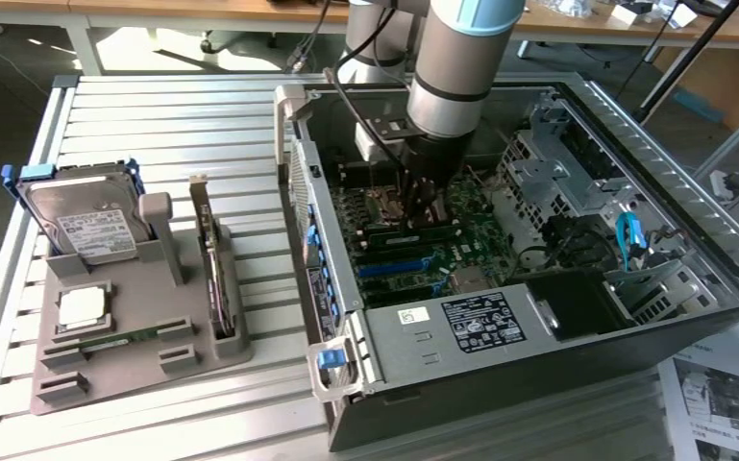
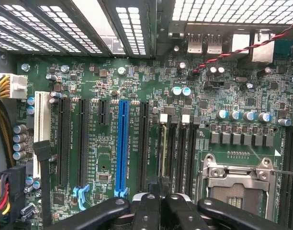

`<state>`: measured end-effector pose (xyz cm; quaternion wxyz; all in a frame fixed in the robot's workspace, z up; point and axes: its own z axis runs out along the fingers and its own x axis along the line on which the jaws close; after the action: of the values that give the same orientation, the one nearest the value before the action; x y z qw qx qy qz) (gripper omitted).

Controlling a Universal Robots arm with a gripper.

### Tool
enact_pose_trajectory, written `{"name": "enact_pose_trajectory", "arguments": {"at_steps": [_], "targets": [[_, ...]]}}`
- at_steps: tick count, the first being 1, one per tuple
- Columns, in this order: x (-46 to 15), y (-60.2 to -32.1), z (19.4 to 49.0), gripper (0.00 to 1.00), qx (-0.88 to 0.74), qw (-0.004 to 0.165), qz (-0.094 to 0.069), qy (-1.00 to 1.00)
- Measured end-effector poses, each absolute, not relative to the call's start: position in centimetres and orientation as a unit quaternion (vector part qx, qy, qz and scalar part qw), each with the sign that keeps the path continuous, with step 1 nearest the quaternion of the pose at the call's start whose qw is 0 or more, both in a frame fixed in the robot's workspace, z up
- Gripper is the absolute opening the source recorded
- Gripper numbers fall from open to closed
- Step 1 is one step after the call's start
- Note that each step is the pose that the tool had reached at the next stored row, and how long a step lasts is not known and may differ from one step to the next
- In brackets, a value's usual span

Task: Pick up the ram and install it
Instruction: 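Press down the ram until it locks into place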

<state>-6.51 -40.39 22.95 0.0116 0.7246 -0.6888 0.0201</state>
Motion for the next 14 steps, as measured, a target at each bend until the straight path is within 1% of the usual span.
{"name": "enact_pose_trajectory", "arguments": {"at_steps": [14], "targets": [[-6.54, -40.45, 22.84, 0.11, 0.725, 0.012, 0.020, -0.689]]}}
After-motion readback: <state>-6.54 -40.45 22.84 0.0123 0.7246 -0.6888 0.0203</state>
